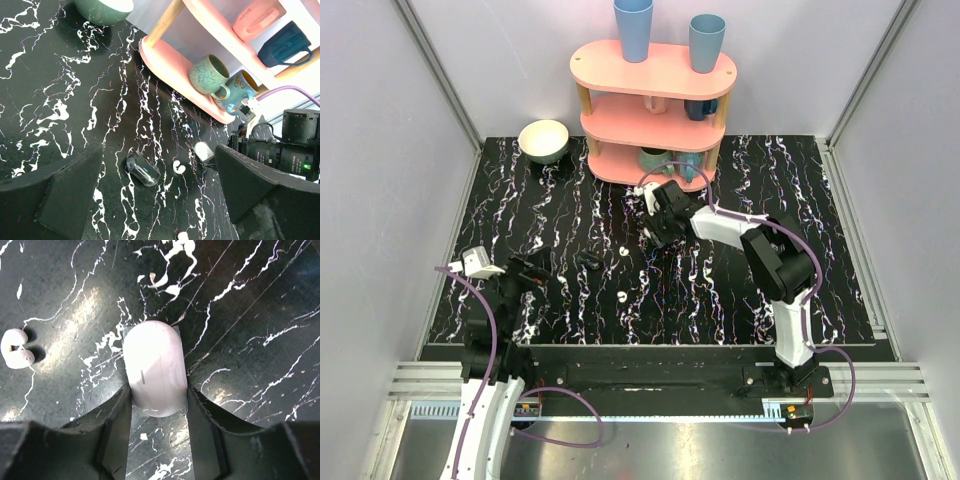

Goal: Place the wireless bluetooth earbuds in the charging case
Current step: Pick up the charging case from the center of the board.

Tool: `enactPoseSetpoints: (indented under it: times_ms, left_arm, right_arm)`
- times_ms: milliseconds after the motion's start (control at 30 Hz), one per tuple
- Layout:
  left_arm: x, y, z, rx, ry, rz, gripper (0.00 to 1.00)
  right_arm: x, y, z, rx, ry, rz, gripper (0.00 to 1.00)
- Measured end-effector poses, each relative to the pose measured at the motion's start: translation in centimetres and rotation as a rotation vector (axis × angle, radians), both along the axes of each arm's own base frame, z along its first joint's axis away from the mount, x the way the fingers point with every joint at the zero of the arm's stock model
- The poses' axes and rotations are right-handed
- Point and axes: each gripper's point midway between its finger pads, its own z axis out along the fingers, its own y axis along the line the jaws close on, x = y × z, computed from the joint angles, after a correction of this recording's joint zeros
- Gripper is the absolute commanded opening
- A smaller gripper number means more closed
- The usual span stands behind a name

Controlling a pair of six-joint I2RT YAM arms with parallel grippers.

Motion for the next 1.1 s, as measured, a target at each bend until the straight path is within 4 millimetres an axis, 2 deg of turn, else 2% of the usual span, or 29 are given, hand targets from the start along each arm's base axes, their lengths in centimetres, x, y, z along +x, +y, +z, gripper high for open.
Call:
enactPoseSetpoints:
  times_ms: [267,467,633,767,867,1100]
  left_arm:
    - [-0.1,0.3,-0.6,0.003,0.028,0.019,0.99]
    - [-0.5,1.2,0.1,0.008,0.047,0.067,0.99]
    - [-0.6,1.9,-0.2,0.012,0.067,0.102,0.99]
    - [-0.7,2.1,-0.6,0.015,0.084,0.119,0.99]
    - [-0.8,2.3,-0.9,0.014,0.092,0.130,0.99]
    - [-0.7,2.5,-0.9,0.011,0.095,0.138,0.99]
  right_arm:
    - [-0.9,-1.4,1.0,-0.017,-0.007,-0.033,0.18]
    - [-1.1,-3.5,3.5,-0.035,-0.078,-0.121,0.18]
    - [-2.5,-5.2,5.7,-0.009,-0.110,-0.191,0.18]
    - [-3.6,-5.6,6.7,0.041,-0.103,-0.235,0.19]
    - [-4.8,-5.8,6.3,0.068,-0.063,-0.262,0.21]
    - [-8.2,-6.5,3.2,0.058,0.087,-0.287,0.23]
